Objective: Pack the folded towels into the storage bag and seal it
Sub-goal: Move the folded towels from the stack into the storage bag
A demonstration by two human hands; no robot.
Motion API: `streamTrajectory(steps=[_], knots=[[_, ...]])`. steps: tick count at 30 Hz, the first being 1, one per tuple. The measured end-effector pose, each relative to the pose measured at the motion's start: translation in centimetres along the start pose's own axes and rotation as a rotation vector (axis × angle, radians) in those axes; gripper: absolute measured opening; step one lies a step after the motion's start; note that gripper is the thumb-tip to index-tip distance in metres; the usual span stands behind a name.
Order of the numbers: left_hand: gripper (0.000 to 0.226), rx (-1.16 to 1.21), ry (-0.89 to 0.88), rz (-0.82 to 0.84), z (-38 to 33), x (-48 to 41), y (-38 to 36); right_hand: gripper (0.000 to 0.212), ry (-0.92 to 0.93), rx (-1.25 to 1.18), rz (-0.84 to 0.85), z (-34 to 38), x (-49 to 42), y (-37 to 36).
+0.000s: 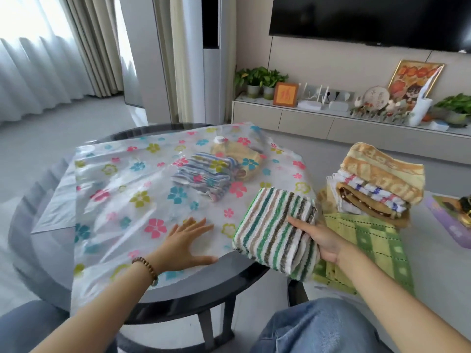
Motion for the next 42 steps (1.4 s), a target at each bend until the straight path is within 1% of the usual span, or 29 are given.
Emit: streamTrajectory(steps=[2,4,6,8,10,11,13,14,16,17,21,23,25,28,30,31,33,34,36,37,38,39,40,41,42], knots=[[0.089,-0.018,-0.038,-0.074,0.1,0.3,-0.4,0.052,-0.010,0.008,0.007,-0.5,0.1,-0.2],[0.083,-0.023,-0.068,-0.145,0.0,0.6,-0.4,0.066,-0.026,0.006,0.029,-0.8,0.3,-0.5],[0.079,0.028,-0.066,-0.176,0.1,0.6,-0.2,0.081,-0.047,-0.004,0.066,-1.1,0.7,-0.8],[0.076,0.087,-0.044,-0.186,0.2,0.5,0.0,0.081,-0.073,-0.023,0.098,-1.4,1.2,-1.1],[0.066,0.139,0.013,-0.216,0.6,0.3,0.4,0.085,-0.102,-0.043,0.110,-1.7,1.6,-1.2],[0.058,0.206,0.057,-0.248,0.9,0.2,0.9,0.088,-0.115,-0.038,0.116,-1.9,1.9,-1.3],[0.046,0.420,0.136,-0.287,1.2,0.0,2.2,0.089,-0.130,-0.012,0.142,-1.9,2.2,-1.9],[0.040,0.492,0.131,-0.287,0.8,-0.1,3.0,0.087,-0.135,-0.005,0.153,-1.8,2.3,-2.3],[0.031,0.559,0.104,-0.313,0.0,-0.5,5.1,0.081,-0.134,-0.028,0.174,-1.4,2.1,-3.5],[0.030,0.622,0.096,-0.349,-0.3,-0.7,6.1,0.077,-0.128,-0.046,0.192,-1.0,1.8,-4.3],[0.019,1.020,0.076,-0.529,-1.6,-0.9,10.3,0.062,-0.137,-0.062,0.290,0.9,0.2,-8.2],[0.018,1.082,0.035,-0.576,-2.3,-0.9,12.6,0.049,-0.161,-0.080,0.314,1.6,-1.1,-9.9],[0.017,1.099,-0.018,-0.607,-3.0,-0.9,14.5,0.038,-0.161,-0.136,0.235,2.6,-3.0,-10.9],[0.018,1.091,-0.070,-0.656,-3.8,-1.0,16.3,0.032,-0.052,-0.340,0.017,4.9,-6.7,-11.1],[0.022,1.063,-0.089,-0.667,-4.1,-1.2,17.2,0.025,-0.016,-0.391,-0.059,5.9,-8.3,-11.4],[0.027,1.006,-0.087,-0.661,-4.3,-1.3,17.5,0.022,-0.036,-0.329,-0.065,5.9,-8.8,-11.7],[0.032,0.754,-0.065,-0.657,-4.5,-1.5,18.2,0.018,-0.121,-0.039,-0.065,4.9,-9.2,-11.9],[0.033,0.565,-0.047,-0.666,-4.6,-1.6,18.6,0.023,-0.170,0.146,-0.059,4.3,-9.1,-11.8],[0.040,0.207,-0.020,-0.677,-5.3,-1.7,19.2,0.037,-0.273,0.500,-0.052,3.0,-8.3,-11.2],[0.046,0.090,-0.025,-0.666,-5.8,-1.9,19.2,0.042,-0.271,0.655,-0.064,2.9,-7.9,-10.8],[0.051,0.013,-0.043,-0.646,-6.4,-2.3,19.2,0.045,-0.198,0.806,-0.105,3.2,-7.7,-10.5],[0.054,-0.022,-0.071,-0.622,-6.9,-2.7,19.1,0.045,-0.056,0.953,-0.177,3.8,-7.5,-10.2],[0.053,-0.018,-0.103,-0.597,-7.5,-3.0,19.2,0.042,0.135,1.087,-0.261,4.6,-7.1,-10.2],[0.048,0.026,-0.138,-0.570,-8.0,-3.3,19.3,0.036,0.333,1.191,-0.307,5.1,-6.6,-10.7],[0.043,0.096,-0.175,-0.545,-8.4,-3.6,19.4,0.034,0.487,1.267,-0.277,5.2,-6.4,-11.5]])
Point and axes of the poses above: each hand's wrist, its own x-axis away from the middle knuckle, its own y-axis out of the back of the hand, z = x × y, the point moved 7 cm from there along -x, towards the middle knuckle, and after that the axes turned 11 degrees about x, right-handed, at the moved point
